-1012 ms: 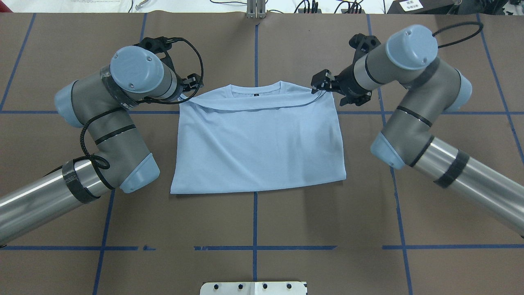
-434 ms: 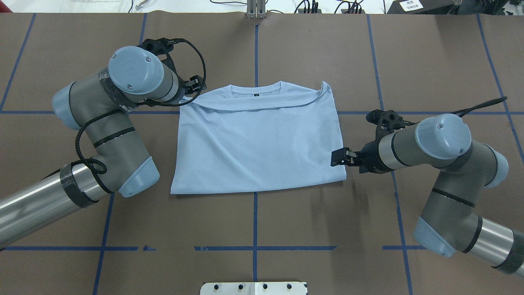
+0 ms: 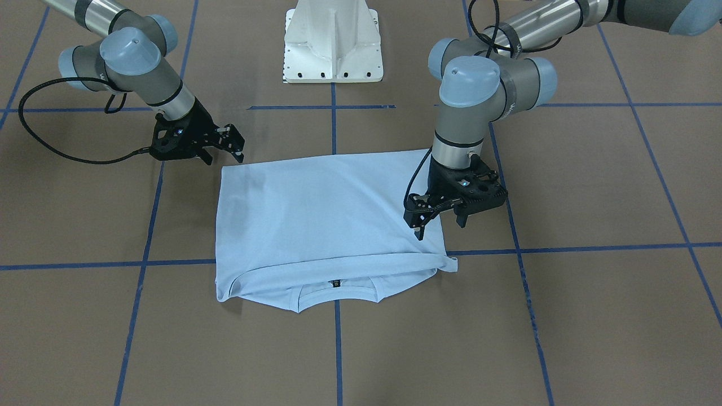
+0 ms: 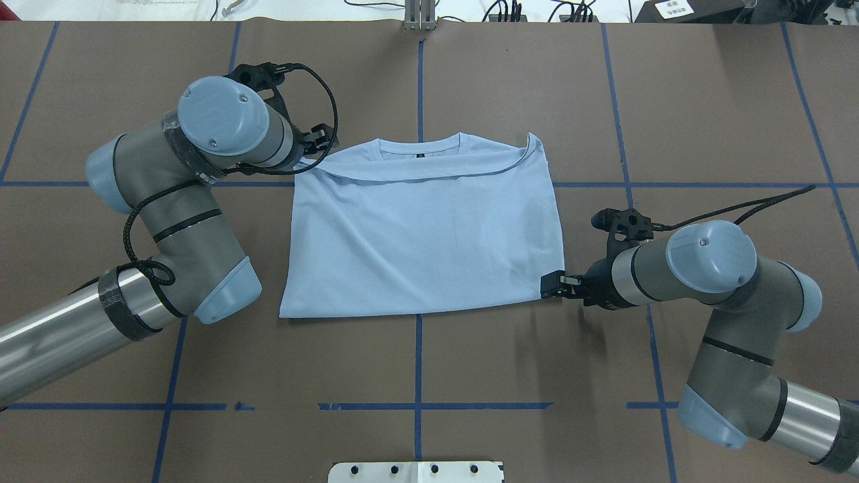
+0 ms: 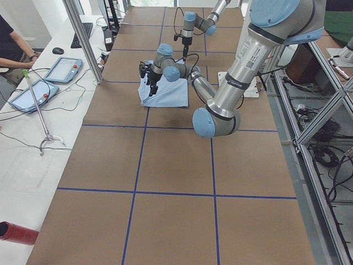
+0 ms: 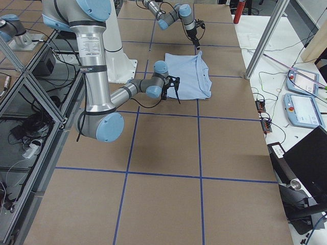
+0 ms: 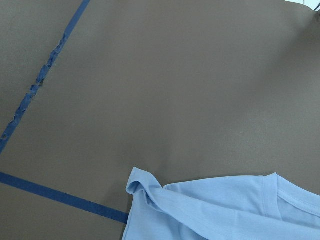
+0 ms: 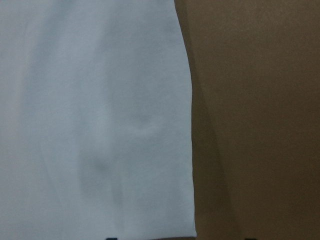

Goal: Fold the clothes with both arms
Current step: 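Move the right gripper to the folded shirt's side edge and grasp it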

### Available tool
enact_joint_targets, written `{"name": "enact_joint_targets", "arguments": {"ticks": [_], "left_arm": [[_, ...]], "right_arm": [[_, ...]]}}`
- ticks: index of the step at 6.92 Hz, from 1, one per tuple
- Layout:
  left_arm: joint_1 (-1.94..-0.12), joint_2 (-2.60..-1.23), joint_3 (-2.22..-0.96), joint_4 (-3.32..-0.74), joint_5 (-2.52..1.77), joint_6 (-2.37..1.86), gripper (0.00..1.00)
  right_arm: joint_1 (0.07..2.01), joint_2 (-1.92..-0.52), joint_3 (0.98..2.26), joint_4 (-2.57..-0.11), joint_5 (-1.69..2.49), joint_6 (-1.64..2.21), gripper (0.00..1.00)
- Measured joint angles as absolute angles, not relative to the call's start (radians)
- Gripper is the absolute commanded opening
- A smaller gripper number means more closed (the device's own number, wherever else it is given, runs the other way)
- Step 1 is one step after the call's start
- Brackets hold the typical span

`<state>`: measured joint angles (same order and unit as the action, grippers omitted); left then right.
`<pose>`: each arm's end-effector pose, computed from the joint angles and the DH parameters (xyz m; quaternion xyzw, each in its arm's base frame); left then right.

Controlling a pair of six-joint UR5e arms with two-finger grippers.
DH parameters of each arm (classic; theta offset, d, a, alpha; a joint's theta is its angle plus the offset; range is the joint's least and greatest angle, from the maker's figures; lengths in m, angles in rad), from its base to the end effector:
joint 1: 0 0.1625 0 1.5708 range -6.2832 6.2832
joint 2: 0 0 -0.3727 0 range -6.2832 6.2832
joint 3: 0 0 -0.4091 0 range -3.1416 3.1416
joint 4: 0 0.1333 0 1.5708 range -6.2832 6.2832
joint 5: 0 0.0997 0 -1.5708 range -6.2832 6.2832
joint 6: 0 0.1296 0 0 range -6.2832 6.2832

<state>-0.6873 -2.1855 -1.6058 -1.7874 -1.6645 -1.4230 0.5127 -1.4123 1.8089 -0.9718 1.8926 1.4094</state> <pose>0.4670 -0.5400 0.2271 0.1312 0.4005 -0.2227 0.8791 -0.4720 -0.3716 0.3557 0.0230 -0.4914 0.0762 0.8673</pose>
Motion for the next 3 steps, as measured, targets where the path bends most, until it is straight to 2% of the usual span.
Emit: {"name": "enact_joint_targets", "arguments": {"ticks": [1, 2, 3], "left_arm": [[-0.687, -2.184, -1.606, -1.788, -1.664, -1.429, 1.00], [-0.687, -2.181, -1.606, -1.788, -1.663, -1.431, 1.00], [-0.687, -2.178, -1.606, -1.789, -1.662, -1.432, 1.00]], "right_arm": [[0.509, -1.402, 1.802, -0.972, 1.861, 1.405, 0.67], [0.507, -1.390, 1.795, -0.973, 1.842, 1.403, 0.56], [0.506, -1.380, 1.786, -0.973, 1.834, 1.401, 0.17]]}}
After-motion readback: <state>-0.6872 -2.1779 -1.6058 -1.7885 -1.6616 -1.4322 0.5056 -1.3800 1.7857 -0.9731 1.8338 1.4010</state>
